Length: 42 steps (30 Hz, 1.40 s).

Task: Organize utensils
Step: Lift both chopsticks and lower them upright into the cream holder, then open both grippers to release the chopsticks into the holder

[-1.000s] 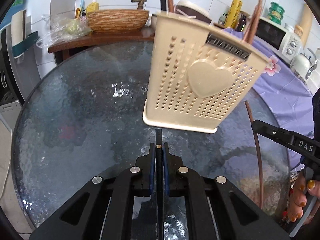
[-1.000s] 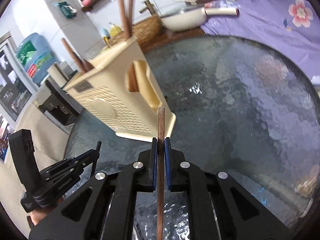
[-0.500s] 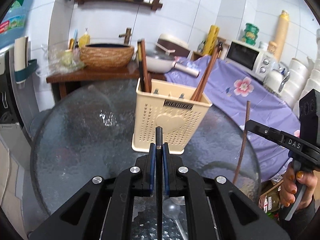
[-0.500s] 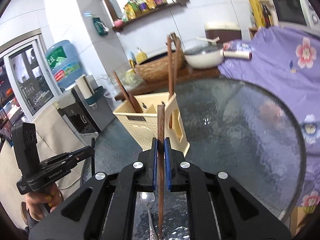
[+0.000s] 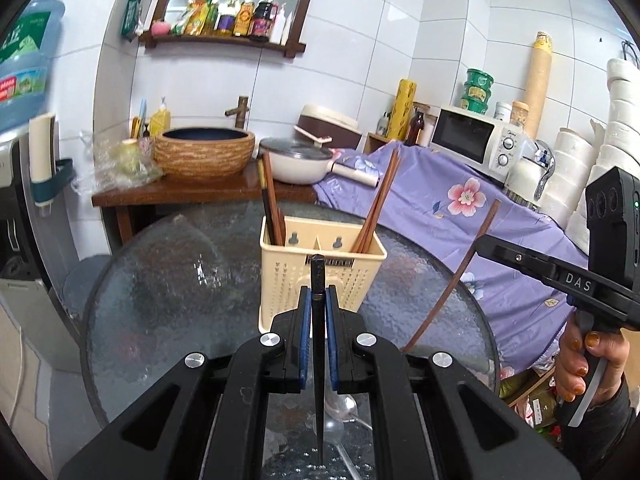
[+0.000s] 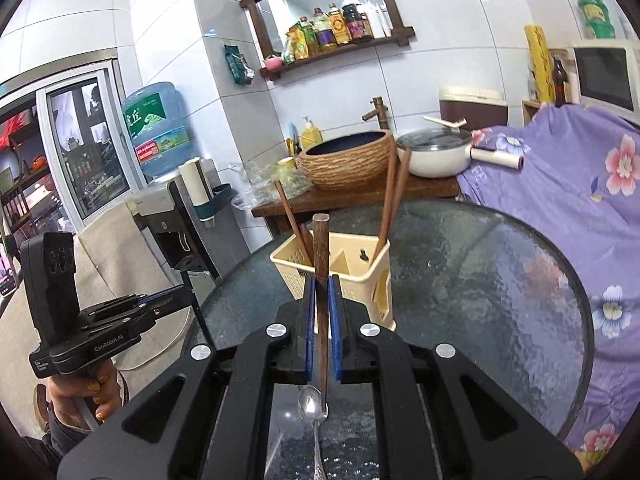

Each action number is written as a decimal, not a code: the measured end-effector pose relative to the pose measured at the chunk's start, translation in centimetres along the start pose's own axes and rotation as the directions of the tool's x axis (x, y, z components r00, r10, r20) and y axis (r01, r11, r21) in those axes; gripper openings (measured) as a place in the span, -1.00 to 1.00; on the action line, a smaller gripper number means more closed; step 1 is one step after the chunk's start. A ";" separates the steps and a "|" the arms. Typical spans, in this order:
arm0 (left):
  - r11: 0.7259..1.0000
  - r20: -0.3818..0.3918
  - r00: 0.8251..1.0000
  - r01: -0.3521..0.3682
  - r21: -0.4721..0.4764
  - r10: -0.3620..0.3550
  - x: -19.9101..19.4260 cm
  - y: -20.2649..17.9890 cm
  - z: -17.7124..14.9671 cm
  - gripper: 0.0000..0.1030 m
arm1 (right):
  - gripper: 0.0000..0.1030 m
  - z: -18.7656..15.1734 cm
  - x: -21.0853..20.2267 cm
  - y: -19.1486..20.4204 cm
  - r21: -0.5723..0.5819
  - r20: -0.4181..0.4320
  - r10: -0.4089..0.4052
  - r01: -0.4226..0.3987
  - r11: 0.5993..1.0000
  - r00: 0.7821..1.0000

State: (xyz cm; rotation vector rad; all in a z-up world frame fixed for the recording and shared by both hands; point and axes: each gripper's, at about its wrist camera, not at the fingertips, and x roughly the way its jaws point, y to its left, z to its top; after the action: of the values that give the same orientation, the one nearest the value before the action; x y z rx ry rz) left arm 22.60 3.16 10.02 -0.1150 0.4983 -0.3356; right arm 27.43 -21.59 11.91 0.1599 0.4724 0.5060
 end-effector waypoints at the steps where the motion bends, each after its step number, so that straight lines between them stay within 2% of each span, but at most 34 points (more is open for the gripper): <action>1: 1.000 0.009 1.000 0.000 0.007 0.000 -0.3 -0.2 0.4 -0.87 | -0.86 0.4 -0.1 0.1 -0.003 0.003 0.001 -0.001 1.000 1.000; 7: 0.999 0.064 0.998 -0.002 0.044 -0.001 -1.4 -1.4 3.4 -0.87 | -0.86 3.8 -0.9 0.9 -0.021 0.028 0.011 -0.010 1.000 1.000; 13: 0.997 0.141 0.990 -0.039 0.071 0.029 -2.5 -2.2 8.3 -0.86 | -0.86 8.4 -2.1 2.1 -0.043 0.080 0.009 -0.006 0.999 0.997; 16: 0.999 0.159 0.987 -0.027 0.039 0.021 -2.5 -2.1 11.3 -0.87 | -0.86 11.0 -2.4 2.7 -0.057 0.119 -0.010 0.017 0.998 0.993; 20: 0.998 0.218 0.974 -0.065 -0.008 0.065 -2.1 -1.7 14.8 -0.87 | -0.86 13.2 -2.2 3.0 -0.060 0.164 -0.040 0.050 0.997 0.986; 25: 0.992 0.232 0.966 -0.104 -0.070 0.118 0.1 -0.7 17.1 -0.87 | -0.86 14.1 -0.6 2.5 -0.045 0.193 -0.080 0.090 0.995 0.978; 29: 0.984 0.236 0.958 -0.138 -0.113 0.161 2.0 0.0 16.8 -0.87 | -0.86 13.3 1.5 1.9 -0.047 0.201 -0.121 0.133 0.990 0.972; 34: 0.979 0.191 0.967 -0.145 -0.146 0.171 5.1 1.0 14.7 -0.87 | -0.86 11.1 4.7 0.9 -0.045 0.155 -0.153 0.162 0.986 0.976; 42: 0.979 0.109 0.977 -0.175 -0.103 0.185 8.8 1.1 10.5 -0.87 | -0.86 7.8 8.3 -1.7 0.014 0.069 -0.154 0.153 0.988 0.986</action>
State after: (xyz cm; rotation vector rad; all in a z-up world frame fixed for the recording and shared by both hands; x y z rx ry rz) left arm 35.30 1.45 14.99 -0.1776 0.4037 -0.1269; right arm 38.23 -19.14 15.11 0.1481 0.4148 0.3462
